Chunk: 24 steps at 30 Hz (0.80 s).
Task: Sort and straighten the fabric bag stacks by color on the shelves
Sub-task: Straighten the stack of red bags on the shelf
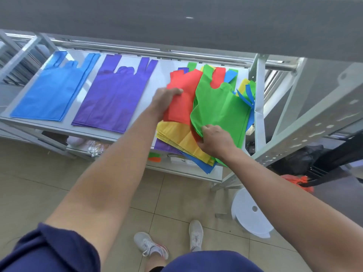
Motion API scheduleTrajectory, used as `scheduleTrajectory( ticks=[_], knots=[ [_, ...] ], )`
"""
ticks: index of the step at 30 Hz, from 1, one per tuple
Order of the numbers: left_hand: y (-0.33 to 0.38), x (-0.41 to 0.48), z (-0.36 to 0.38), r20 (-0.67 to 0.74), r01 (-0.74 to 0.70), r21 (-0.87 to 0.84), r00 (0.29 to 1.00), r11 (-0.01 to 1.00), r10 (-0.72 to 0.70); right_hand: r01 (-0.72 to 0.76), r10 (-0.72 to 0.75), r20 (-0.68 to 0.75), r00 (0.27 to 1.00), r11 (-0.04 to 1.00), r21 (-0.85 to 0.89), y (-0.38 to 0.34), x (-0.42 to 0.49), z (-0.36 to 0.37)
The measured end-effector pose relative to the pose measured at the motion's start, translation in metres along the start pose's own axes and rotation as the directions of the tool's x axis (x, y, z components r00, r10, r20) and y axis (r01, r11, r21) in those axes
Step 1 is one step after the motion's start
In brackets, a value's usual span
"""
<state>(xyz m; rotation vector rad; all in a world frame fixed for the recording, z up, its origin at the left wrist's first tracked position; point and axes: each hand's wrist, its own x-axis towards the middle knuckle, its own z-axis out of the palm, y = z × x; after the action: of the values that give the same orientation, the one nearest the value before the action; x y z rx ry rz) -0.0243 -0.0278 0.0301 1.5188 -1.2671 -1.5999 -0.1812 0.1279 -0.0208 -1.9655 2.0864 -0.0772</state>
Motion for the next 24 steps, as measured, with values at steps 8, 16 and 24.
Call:
scheduleTrajectory(
  ticks=[8, 16, 24],
  knots=[
    [0.053, -0.065, -0.074, -0.013, -0.088, -0.473, 0.996, 0.876, 0.093, -0.034, -0.021, 0.445, 0.895, 0.993, 0.115, 0.001, -0.004, -0.017],
    [0.045, -0.146, -0.133, -0.22, -0.244, -0.595, 0.966, 0.766, 0.137, -0.637, -0.301, 0.574, 0.761, -0.18, 0.75, -0.086, 0.019, -0.033],
    [-0.067, -0.236, -0.249, -0.288, -0.218, -0.705, 0.958, 0.675, 0.008, -0.29, -0.254, 0.343, 0.904, 0.223, 0.931, -0.224, 0.025, -0.046]
  ],
)
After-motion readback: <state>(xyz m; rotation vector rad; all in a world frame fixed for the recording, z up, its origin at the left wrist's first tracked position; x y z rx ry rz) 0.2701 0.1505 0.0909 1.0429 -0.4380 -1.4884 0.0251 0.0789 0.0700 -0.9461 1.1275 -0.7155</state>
